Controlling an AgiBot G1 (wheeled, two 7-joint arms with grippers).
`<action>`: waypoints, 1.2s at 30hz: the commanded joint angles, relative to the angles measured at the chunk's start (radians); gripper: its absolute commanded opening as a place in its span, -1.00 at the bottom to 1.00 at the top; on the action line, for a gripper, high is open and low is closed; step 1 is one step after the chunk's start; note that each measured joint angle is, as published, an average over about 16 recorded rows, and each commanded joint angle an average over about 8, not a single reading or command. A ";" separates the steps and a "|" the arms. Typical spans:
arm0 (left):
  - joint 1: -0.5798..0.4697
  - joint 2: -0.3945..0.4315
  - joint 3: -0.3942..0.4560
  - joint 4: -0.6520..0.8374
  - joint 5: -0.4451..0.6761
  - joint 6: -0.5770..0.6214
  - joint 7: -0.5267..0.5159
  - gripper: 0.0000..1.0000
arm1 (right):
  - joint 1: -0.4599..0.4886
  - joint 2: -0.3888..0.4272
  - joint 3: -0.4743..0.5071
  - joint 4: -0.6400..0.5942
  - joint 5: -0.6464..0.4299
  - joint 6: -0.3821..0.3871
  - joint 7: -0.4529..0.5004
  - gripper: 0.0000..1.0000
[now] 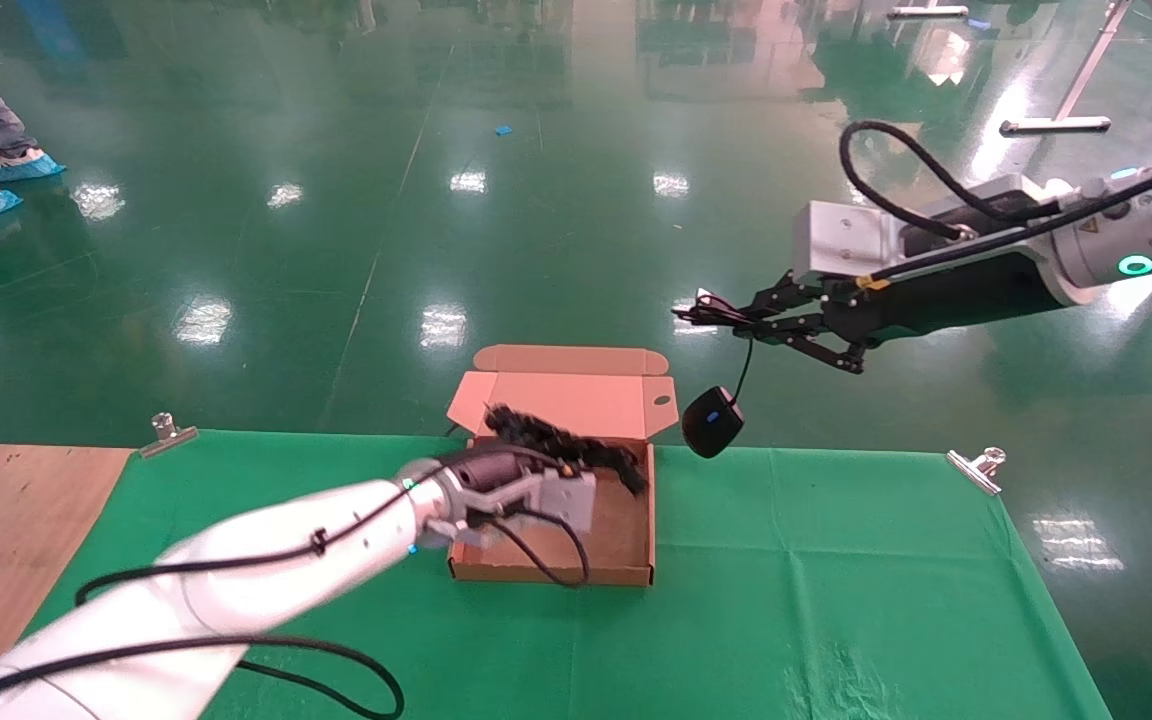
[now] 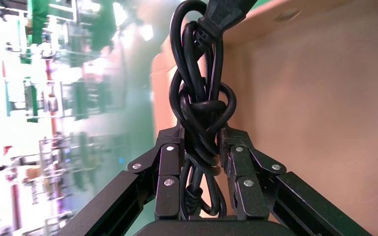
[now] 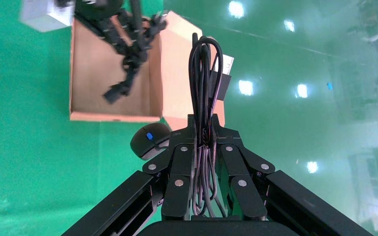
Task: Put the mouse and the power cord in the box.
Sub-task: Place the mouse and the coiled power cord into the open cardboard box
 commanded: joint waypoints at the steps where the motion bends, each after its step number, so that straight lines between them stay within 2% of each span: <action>1: 0.011 0.001 0.042 -0.010 -0.007 -0.026 -0.032 -1.00 | 0.000 0.009 0.001 -0.004 0.001 -0.002 -0.006 -1.00; 7: 0.011 0.001 0.154 -0.011 -0.020 -0.068 -0.117 -1.00 | -0.012 0.015 0.001 -0.016 0.001 0.006 -0.020 -1.00; 8: 0.009 0.001 0.171 -0.011 -0.022 -0.072 -0.130 -0.91 | -0.014 0.016 0.001 -0.018 0.002 0.007 -0.022 -1.00; 15: -0.017 -0.002 0.265 -0.016 -0.053 -0.041 -0.206 0.81 | -0.022 0.018 0.006 -0.031 0.008 0.009 -0.032 -1.00; 16: -0.022 -0.002 0.274 -0.017 -0.060 -0.034 -0.210 0.97 | -0.023 0.018 0.006 -0.033 0.009 0.009 -0.034 -1.00; 36: -0.060 -0.006 0.378 -0.011 -0.181 -0.022 -0.185 1.00 | -0.029 0.012 0.014 -0.055 0.020 -0.002 -0.047 -1.00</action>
